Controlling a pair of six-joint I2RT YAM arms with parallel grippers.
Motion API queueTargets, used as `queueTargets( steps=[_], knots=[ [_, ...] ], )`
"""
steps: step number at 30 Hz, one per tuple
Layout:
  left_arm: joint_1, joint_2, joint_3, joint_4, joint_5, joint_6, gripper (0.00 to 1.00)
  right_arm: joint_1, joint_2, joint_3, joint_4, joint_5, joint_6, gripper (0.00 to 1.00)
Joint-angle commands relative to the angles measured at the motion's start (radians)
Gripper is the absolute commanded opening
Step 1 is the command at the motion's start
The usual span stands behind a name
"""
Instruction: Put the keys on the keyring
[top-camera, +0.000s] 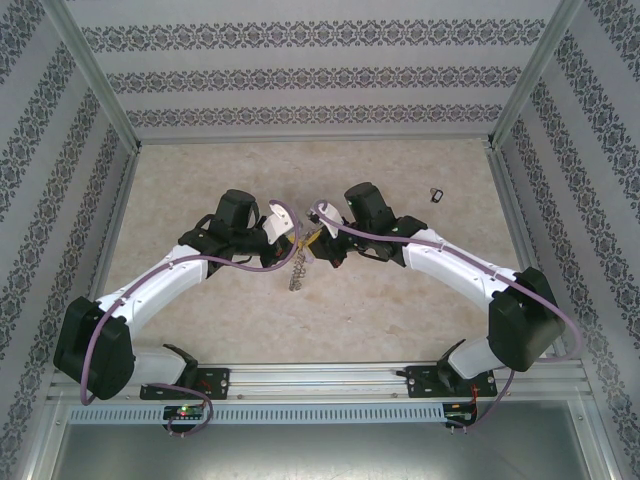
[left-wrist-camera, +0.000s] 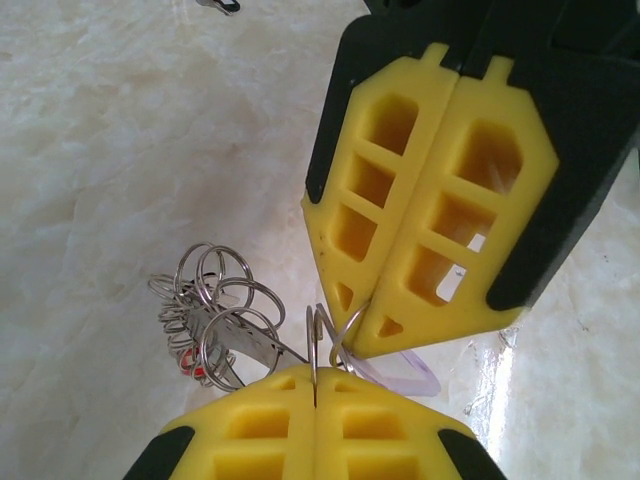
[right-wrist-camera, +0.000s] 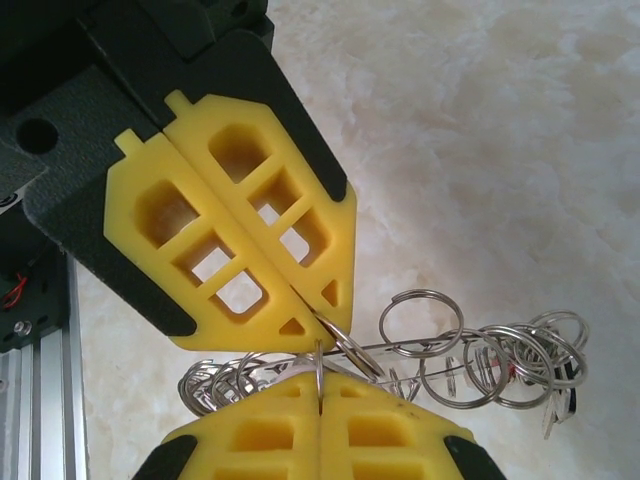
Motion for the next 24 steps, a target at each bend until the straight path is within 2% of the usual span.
queueTargets(
  steps=[1,13,24],
  knots=[
    [-0.024,-0.031,0.015,0.006,0.053,0.030,0.00,-0.012,0.005,0.037,0.035,-0.016,0.024,0.00],
    [-0.023,-0.050,-0.006,0.065,0.087,0.044,0.00,-0.027,0.027,0.049,0.036,-0.039,0.054,0.00],
    [-0.028,-0.029,0.053,-0.048,0.107,0.105,0.00,-0.011,0.005,0.062,0.005,-0.039,0.013,0.00]
  ],
)
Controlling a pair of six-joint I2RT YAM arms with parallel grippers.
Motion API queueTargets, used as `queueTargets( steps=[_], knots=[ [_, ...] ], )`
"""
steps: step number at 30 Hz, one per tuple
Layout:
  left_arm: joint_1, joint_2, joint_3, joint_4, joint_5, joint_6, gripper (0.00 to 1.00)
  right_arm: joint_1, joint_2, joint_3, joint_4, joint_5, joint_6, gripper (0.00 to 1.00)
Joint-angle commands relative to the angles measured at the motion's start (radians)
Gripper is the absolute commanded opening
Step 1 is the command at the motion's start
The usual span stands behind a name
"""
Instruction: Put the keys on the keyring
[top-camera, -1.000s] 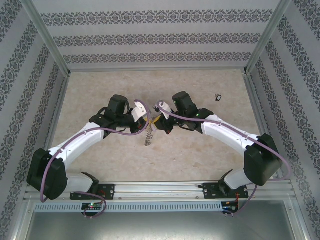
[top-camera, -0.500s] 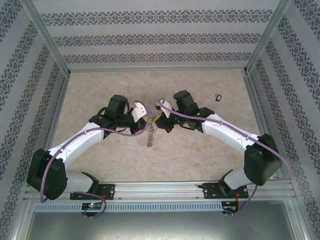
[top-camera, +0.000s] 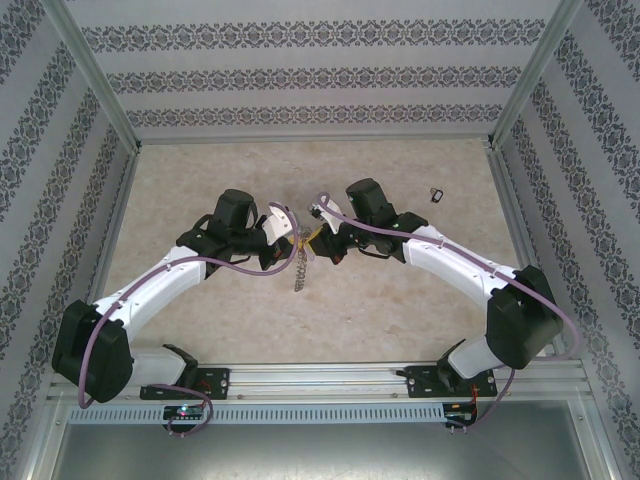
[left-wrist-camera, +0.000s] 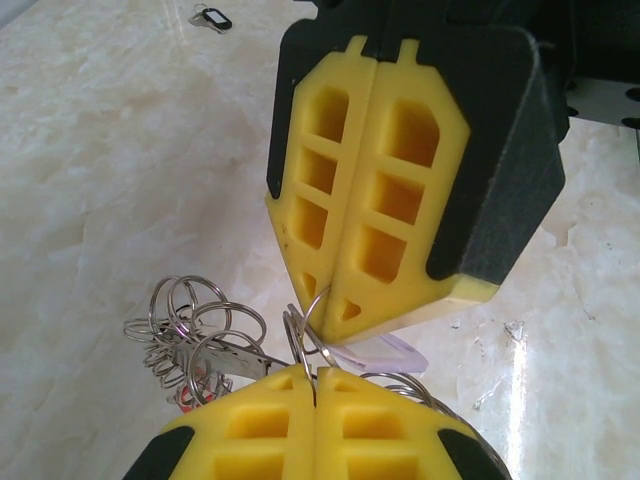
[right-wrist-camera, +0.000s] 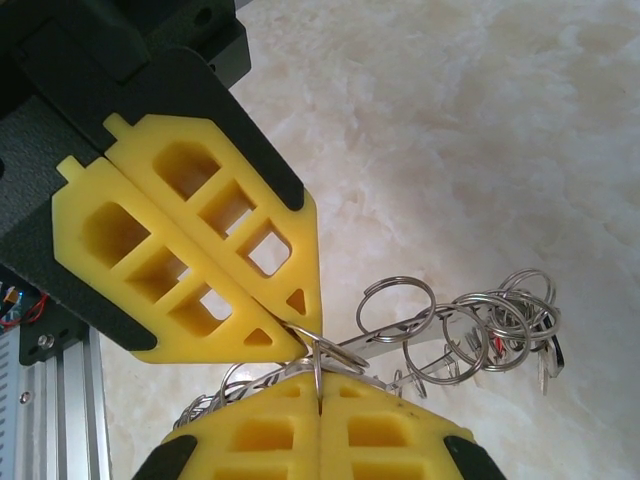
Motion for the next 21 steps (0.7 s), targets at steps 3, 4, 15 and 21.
queueTargets(
  steps=[3,4,15,21],
  knots=[
    [-0.031,-0.012,0.044,-0.015,0.103,0.038,0.00,0.007,-0.018,0.030,0.042,-0.011,-0.024,0.00],
    [-0.033,-0.013,0.044,-0.013,0.101,0.038,0.00,0.007,-0.020,0.032,0.044,-0.009,-0.022,0.00],
    [-0.044,-0.031,0.030,0.005,0.070,0.047,0.00,-0.016,-0.022,0.037,0.043,-0.015,0.010,0.00],
    [-0.045,-0.118,-0.071,0.165,0.034,0.031,0.00,-0.048,-0.015,0.031,0.017,-0.145,0.019,0.00]
  ],
)
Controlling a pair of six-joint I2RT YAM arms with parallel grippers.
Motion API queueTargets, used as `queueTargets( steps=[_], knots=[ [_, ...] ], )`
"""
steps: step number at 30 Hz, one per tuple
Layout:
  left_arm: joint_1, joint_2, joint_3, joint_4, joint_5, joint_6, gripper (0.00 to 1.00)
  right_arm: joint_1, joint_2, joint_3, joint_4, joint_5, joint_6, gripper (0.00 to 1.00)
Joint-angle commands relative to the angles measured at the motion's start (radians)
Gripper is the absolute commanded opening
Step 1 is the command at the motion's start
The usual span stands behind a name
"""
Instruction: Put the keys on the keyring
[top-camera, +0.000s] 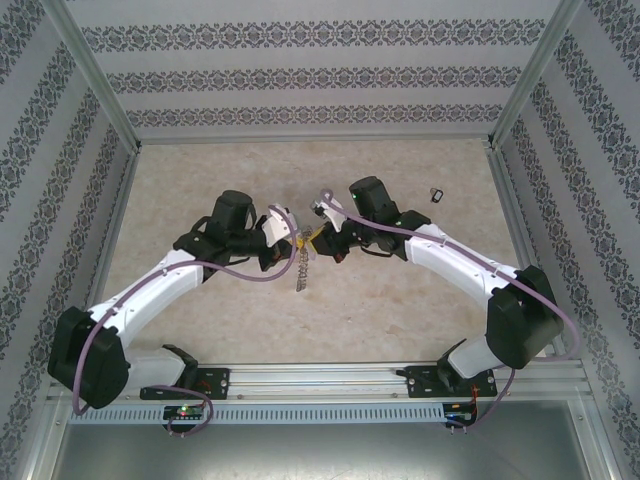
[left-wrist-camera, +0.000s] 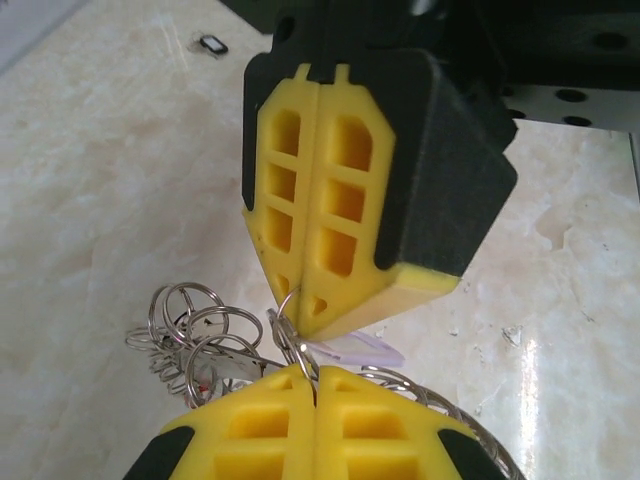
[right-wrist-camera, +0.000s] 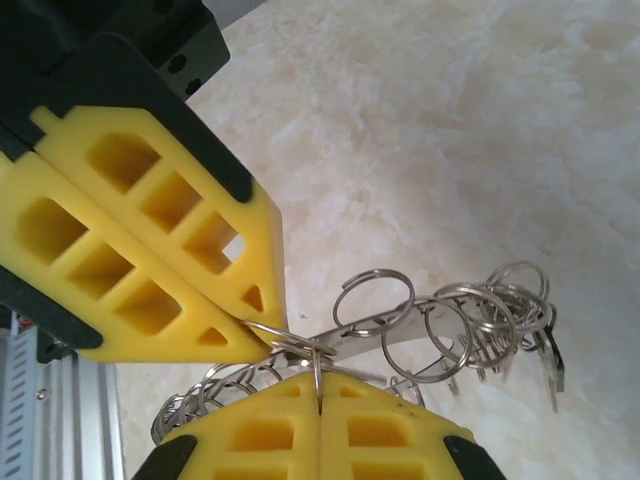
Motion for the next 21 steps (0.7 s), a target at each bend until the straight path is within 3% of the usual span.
queueTargets(
  steps=[1,11,15,21],
  knots=[
    [-0.029,-0.074,-0.044,0.137,0.031,0.007,0.00,-0.026,-0.015,0.024,0.029,-0.113,0.019,0.00],
    [-0.030,-0.125,-0.090,0.229,0.033,0.021,0.00,-0.079,-0.014,0.013,0.005,-0.293,0.056,0.00],
    [-0.031,-0.124,-0.090,0.237,0.030,0.023,0.00,-0.084,-0.009,0.013,-0.013,-0.385,0.043,0.14],
    [-0.030,-0.125,-0.105,0.289,0.037,0.008,0.00,-0.094,-0.005,0.016,-0.041,-0.392,0.028,0.20]
  ],
)
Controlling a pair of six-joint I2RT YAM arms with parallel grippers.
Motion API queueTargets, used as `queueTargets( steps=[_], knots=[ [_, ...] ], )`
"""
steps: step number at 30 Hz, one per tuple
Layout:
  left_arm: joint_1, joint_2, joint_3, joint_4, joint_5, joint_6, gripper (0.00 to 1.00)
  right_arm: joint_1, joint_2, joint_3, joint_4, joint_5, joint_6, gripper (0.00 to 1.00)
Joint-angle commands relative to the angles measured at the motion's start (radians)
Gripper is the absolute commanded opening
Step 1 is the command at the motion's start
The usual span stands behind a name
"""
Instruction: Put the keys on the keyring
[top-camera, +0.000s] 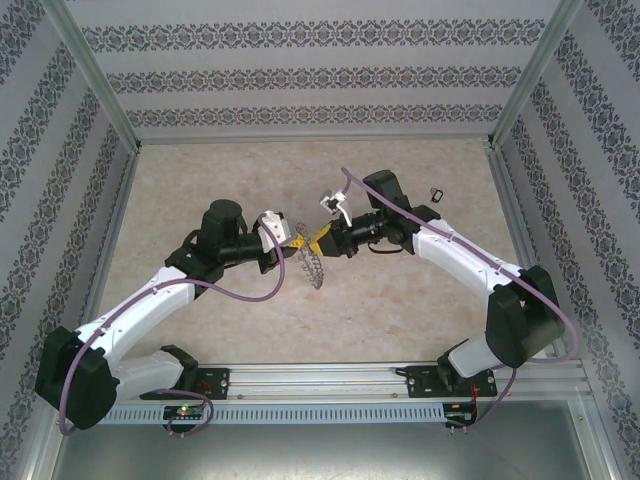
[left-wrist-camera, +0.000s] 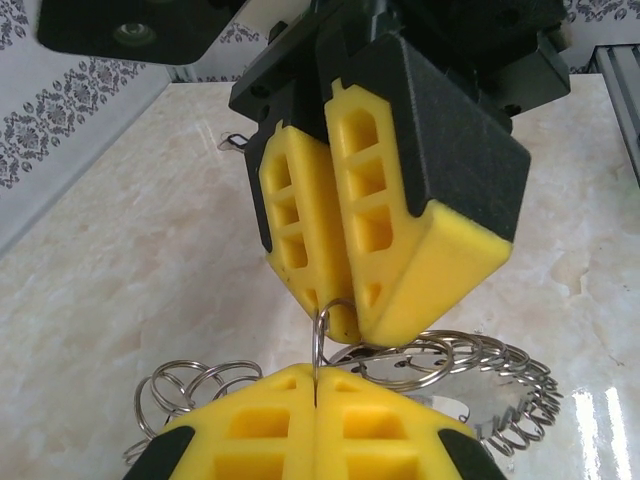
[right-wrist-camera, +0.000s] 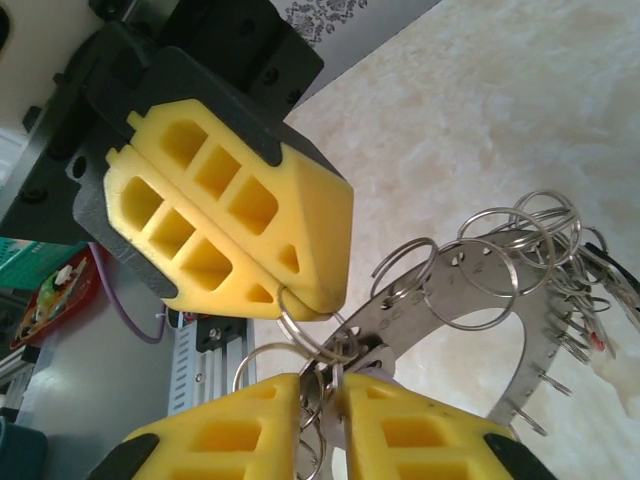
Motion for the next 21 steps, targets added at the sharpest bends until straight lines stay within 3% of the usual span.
queueTargets(
  steps=[1,5,9,13,21],
  knots=[
    [-0.013,-0.025,-0.010,0.107,0.034,0.001,0.00,-0.015,-0.007,0.018,-0.025,-0.050,-0.021,0.20],
    [-0.014,-0.022,-0.014,0.119,0.038,-0.002,0.00,-0.034,-0.031,0.018,-0.042,-0.003,-0.045,0.22],
    [-0.014,-0.031,-0.017,0.125,0.044,-0.004,0.00,-0.053,-0.080,0.013,-0.091,0.148,-0.124,0.27],
    [-0.014,-0.039,-0.023,0.126,0.048,-0.001,0.00,-0.057,-0.129,0.011,-0.109,0.215,-0.217,0.27],
    [-0.014,-0.043,-0.025,0.131,0.088,0.006,0.00,0.026,-0.237,-0.017,-0.077,0.384,-0.498,0.34]
  ],
)
